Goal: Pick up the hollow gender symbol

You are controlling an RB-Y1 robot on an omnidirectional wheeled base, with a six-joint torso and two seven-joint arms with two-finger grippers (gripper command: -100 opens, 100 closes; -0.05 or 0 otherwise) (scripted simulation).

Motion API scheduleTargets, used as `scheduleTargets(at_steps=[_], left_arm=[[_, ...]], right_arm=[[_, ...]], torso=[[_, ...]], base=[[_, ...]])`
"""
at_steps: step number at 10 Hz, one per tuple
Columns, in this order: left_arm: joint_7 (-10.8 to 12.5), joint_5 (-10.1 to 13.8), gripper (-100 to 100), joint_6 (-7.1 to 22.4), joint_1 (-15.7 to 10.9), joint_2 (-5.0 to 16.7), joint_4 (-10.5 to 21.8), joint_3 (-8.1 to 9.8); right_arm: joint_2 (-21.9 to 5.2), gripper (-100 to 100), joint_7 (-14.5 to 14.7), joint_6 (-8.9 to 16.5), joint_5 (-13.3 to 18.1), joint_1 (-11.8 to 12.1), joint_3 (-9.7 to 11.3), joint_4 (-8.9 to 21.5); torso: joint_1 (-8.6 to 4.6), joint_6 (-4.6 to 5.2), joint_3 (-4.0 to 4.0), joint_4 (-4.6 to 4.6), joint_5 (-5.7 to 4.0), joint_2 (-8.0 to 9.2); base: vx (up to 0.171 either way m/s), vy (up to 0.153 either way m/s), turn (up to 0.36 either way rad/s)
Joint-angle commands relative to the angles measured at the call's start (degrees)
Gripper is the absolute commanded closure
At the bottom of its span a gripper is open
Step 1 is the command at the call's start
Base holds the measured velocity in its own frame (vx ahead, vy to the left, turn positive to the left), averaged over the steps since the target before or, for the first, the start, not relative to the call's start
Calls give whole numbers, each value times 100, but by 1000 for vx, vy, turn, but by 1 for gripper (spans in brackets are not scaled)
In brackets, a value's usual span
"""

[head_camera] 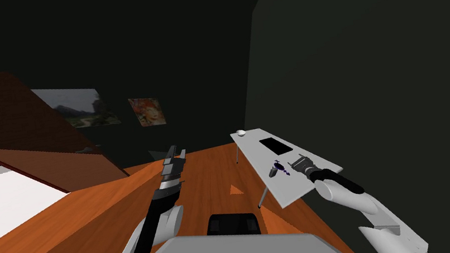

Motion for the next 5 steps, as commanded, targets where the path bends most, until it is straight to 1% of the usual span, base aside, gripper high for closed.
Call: scheduleTargets(at_steps=[1,2,3,4,5], left_arm=[[0,0,0,0,0,0,0,0],[0,0,0,0,0,0,0,0],[0,0,0,0,0,0,0,0],[0,0,0,0,0,0,0,0],[0,0,0,0,0,0,0,0]], right_arm=[[-149,-100,-272,286,-168,-66,-122,274],[-149,-100,-272,464,-168,-66,-122,274],[-276,-100,-510,637,-304,-123,-230,497],[-276,-100,-510,781,-304,-123,-230,497],[-276,-100,-510,822,-304,-123,-230,497]], torso=[[0,0,0,0,0,0],[5,-1,-4,-1,1,-8],[0,0,-5,-2,1,-8],[-3,0,-7,-3,0,-13],[-4,0,-5,-2,-1,-8]], base=[[94,47,13],[92,32,5],[104,25,13],[86,19,8],[37,11,1]])
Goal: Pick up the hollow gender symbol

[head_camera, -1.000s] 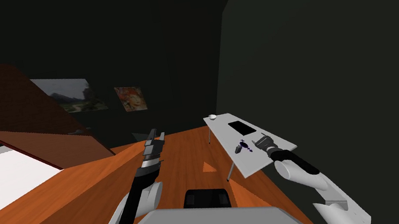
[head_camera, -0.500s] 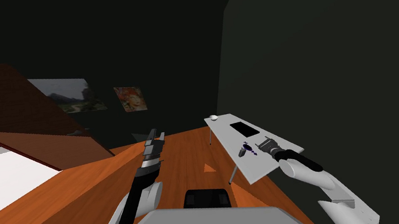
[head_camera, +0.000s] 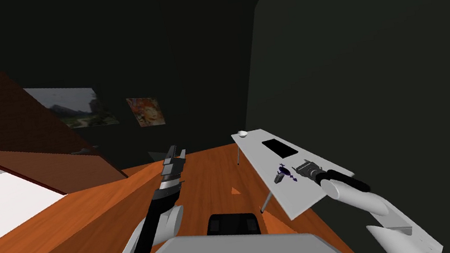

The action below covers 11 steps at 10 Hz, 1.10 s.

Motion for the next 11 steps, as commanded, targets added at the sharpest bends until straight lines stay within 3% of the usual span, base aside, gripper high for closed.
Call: scheduleTargets(at_steps=[1,2,3,4,5,6,7,8,11], left_arm=[[0,0,0,0,0,0,0,0],[0,0,0,0,0,0,0,0],[0,0,0,0,0,0,0,0],[0,0,0,0,1,0,0,0],[0,0,0,0,1,0,0,0],[0,0,0,0,1,0,0,0],[0,0,0,0,1,0,0,0],[0,0,0,0,1,0,0,0],[0,0,0,0,0,0,0,0]], right_arm=[[-134,-100,-242,286,-130,-80,-100,258],[-134,-100,-242,398,-130,-80,-100,258],[-261,-100,-477,580,-260,-127,-198,476],[-261,-100,-477,735,-260,-127,-198,476],[-388,-100,-711,908,-385,-168,-288,668],[-388,-100,-711,1072,-385,-168,-288,690],[-511,-100,-934,1217,-506,-204,-372,900],[-511,-100,-940,1357,-506,-204,-372,900],[-744,-100,-1384,1891,-733,-259,-518,1308]], torso=[[0,0,0,0,0,0],[3,0,-2,0,1,-6],[4,0,-5,-1,1,-9],[5,0,-8,-3,1,-16],[4,0,-9,-3,1,-17],[2,-1,-12,-4,1,-23],[1,0,-10,-4,0,-18],[5,-1,-10,-4,1,-19],[0,0,-8,-3,0,-14]], base=[[69,28,17],[81,27,6],[103,28,20],[100,27,7],[116,22,16],[96,18,12],[100,31,19],[94,23,7],[98,15,18]])
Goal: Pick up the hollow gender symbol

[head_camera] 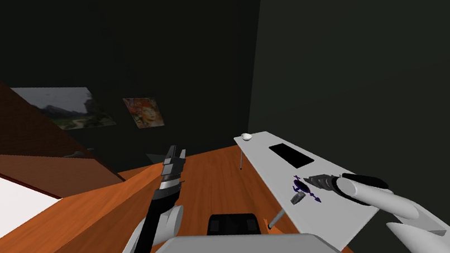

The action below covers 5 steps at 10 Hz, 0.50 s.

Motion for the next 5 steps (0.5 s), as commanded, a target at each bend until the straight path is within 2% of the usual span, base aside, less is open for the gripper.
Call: scheduleTargets(at_steps=[1,2,3,4,5], left_arm=[[0,0,0,0,0,0,0,0],[0,0,0,0,0,0,0,0],[0,0,0,0,0,0,0,0],[0,0,0,0,0,0,0,0],[0,0,0,0,0,0,0,0]], right_arm=[[-59,-100,-81,204,-103,19,-47,130],[-166,-100,-293,407,-207,1,-108,326],[-166,-100,-293,482,-207,1,-108,326],[-265,-100,-497,686,-305,-12,-161,516],[-265,-100,-497,744,-305,-12,-161,516]], torso=[[0,0,0,0,0,0],[2,1,2,0,0,5],[6,0,0,0,1,0],[5,0,2,0,1,5],[-1,0,-1,0,0,-2]], base=[[85,17,13],[102,32,21],[85,21,9],[109,6,24],[96,-2,15]])
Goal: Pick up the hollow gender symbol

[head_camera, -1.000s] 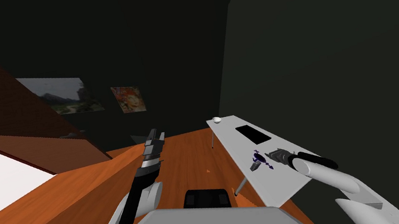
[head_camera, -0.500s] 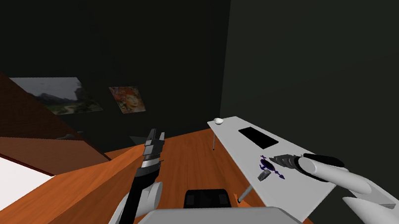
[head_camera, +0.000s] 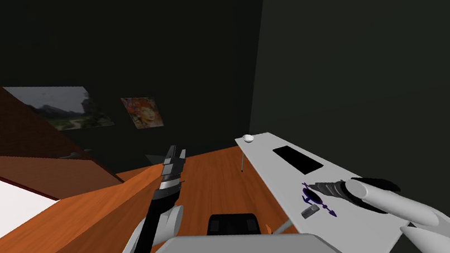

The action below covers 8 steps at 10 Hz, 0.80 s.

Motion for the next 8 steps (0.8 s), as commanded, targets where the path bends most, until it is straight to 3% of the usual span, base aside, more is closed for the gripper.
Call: scheduleTargets(at_steps=[1,2,4,5,8], left_arm=[[0,0,0,0,0,0,0,0],[0,0,0,0,0,0,0,0],[0,0,0,0,0,0,0,0],[0,0,0,0,0,0,0,0],[0,0,0,0,0,0,0,0]], right_arm=[[-133,-100,-185,286,-130,-46,-52,286],[-133,-100,-185,286,-130,-46,-52,301],[-288,-100,-544,656,-288,-47,-120,640],[-288,-100,-544,718,-288,-47,-120,640],[-455,-100,-977,1208,-465,-29,-176,1058]], torso=[[0,0,0,0,0,0],[0,-1,0,0,0,-2],[2,-1,2,1,0,3],[6,-2,-6,-2,1,-13],[2,-2,-5,-1,1,-9]], base=[[99,3,21],[75,11,12],[117,14,30],[109,23,11],[123,3,26]])
